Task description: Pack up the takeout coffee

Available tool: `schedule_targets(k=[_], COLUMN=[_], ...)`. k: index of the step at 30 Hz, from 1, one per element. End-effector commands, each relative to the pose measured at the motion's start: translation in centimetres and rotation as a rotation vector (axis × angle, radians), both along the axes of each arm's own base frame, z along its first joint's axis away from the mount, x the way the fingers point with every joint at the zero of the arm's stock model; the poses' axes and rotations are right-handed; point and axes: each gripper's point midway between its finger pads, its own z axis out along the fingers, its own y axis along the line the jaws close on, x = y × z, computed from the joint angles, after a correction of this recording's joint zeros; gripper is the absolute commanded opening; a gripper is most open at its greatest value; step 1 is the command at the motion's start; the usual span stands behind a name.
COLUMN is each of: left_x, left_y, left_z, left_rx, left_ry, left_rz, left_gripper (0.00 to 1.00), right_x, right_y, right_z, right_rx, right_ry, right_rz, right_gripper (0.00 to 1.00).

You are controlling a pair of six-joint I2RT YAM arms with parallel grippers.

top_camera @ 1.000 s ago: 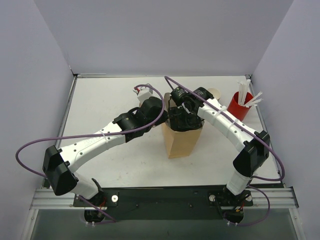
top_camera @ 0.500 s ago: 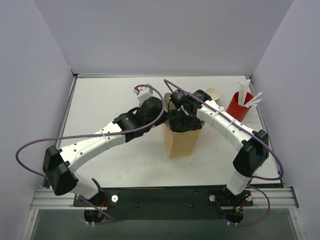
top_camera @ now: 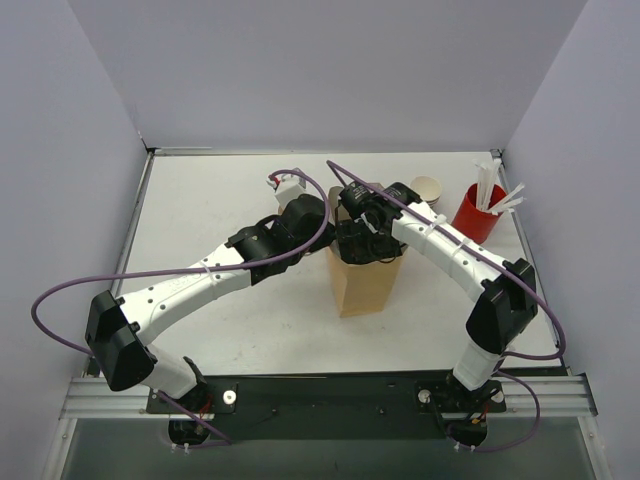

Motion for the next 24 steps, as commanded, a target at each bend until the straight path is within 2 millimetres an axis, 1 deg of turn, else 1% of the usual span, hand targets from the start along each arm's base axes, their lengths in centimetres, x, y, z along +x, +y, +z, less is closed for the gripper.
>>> schedule_targets(k=[1,11,24], left_x=[-0.1,-0.2,-0.4], left_y=[0.2,0.2,0.1], left_z=[2.6,2.6,2.7], left_rx=[-0.054,-0.049,-0.051], left_ry=[-0.045,-0.043,-0.041], left_rz=[-0.003,-0.011,-0.021], left_gripper=[0.0,0.0,0.0], right_x=[0.3,0.5,1.2], right_y=[-1.2,-1.0,-1.5], right_z=[-0.7,-1.6,-2.4], right_rx=[-0.067,-0.068,-0.101], right_ry=[-0.021,-0.02,-0.046], right_rz=[-0.024,-0.029,-0.04], right_gripper=[0.43,0.43,0.43])
